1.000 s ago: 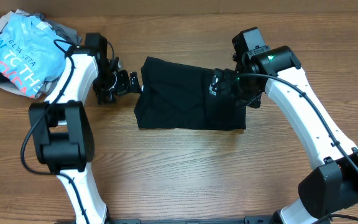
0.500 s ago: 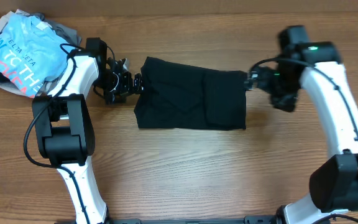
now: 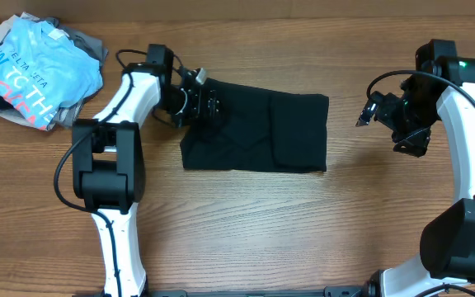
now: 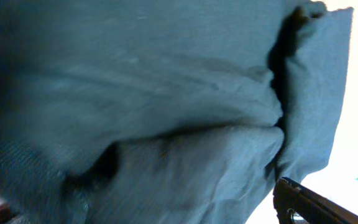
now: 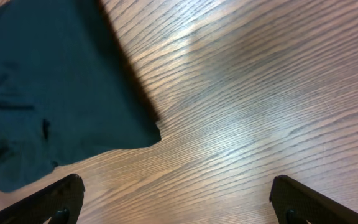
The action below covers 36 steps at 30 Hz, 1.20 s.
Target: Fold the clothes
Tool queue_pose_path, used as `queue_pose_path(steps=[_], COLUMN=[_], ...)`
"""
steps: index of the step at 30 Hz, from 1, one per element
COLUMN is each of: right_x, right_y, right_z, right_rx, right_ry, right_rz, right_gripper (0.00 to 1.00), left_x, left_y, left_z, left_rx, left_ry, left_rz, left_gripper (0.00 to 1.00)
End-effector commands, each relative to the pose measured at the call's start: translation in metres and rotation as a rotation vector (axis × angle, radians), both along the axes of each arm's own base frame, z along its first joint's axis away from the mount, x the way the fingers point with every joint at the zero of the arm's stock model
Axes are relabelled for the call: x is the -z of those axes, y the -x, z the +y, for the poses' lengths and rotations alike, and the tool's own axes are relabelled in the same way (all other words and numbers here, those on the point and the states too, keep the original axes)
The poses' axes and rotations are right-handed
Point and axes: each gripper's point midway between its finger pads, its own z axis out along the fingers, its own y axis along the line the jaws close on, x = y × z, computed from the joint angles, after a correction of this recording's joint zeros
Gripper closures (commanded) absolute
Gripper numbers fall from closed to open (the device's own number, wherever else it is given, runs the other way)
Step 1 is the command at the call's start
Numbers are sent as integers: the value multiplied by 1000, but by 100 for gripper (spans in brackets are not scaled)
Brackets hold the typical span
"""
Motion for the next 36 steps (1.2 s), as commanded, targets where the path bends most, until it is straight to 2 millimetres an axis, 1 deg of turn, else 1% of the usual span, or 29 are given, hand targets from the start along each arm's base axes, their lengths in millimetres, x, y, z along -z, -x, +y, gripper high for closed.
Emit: queue_pose_path(steps=[1, 2, 3, 4, 5, 6, 8, 9, 10, 12, 15, 18, 21, 24, 27, 29, 31, 33, 36], right_x=[-3, -3, -3, -3, -3, -3, -3, -3, -3, -3, -3, -3, -3, -3, -3, -3, -3, -4, -4], right_y=[-3, -3, -4, -4, -4, -4, -5, -5, -6, -6, -6, -6, -7, -8, -8, -9, -12, -13, -14], right_z=[2, 2, 2, 2, 2, 2, 2, 2, 1, 1, 1, 1, 1, 2, 2, 2, 2, 2, 2], right_rx=[-33, -33, -33, -33, -33, -33, -33, -33, -33, -33, -33, -33, -33, -36, -37, -37, -37, -36, -37], right_ry=[-7, -7, -7, -7, -7, -7, -6, -6, -6, -6, -5, -5, -4, -4, -4, -4, -3, -1, -1], right_rz=[-23, -25, -26, -28, -28, -28, -31, -34, -35, -35, -36, -37, -42, -44, -44, -48, -59, -66, -70], right_gripper=[0, 0, 0, 0, 0, 0, 0, 0, 0, 0, 0, 0, 0, 0, 0, 0, 0, 0, 0], left_x=[91, 91, 91, 91, 92, 93, 99, 103, 105, 106, 104, 95, 80, 61, 38, 20, -1, -23, -57], left_y=[48, 48, 48, 48, 48, 47, 46, 46, 47, 49, 52, 54, 51, 41, 31, 26, 21, 16, 10], left_z=[3, 2, 2, 3, 3, 6, 17, 27, 33, 43, 67, 100, 133, 160, 177, 183, 184, 180, 165], left_rx=[55, 56, 55, 55, 54, 41, -7, -49, -68, -84, -109, -146, -196, -265, -322, -342, -351, -350, -339], left_ry=[-131, -131, -132, -132, -136, -155, -221, -276, -303, -341, -415, -496, -546, -549, -538, -535, -532, -531, -526], left_rz=[197, 198, 199, 197, 197, 203, 226, 250, 263, 282, 320, 366, 402, 400, 383, 367, 338, 298, 224], left_gripper=[0, 0, 3, 22, 33, 41, 73, 91, 96, 96, 96, 96, 96, 96, 96, 96, 96, 96, 96])
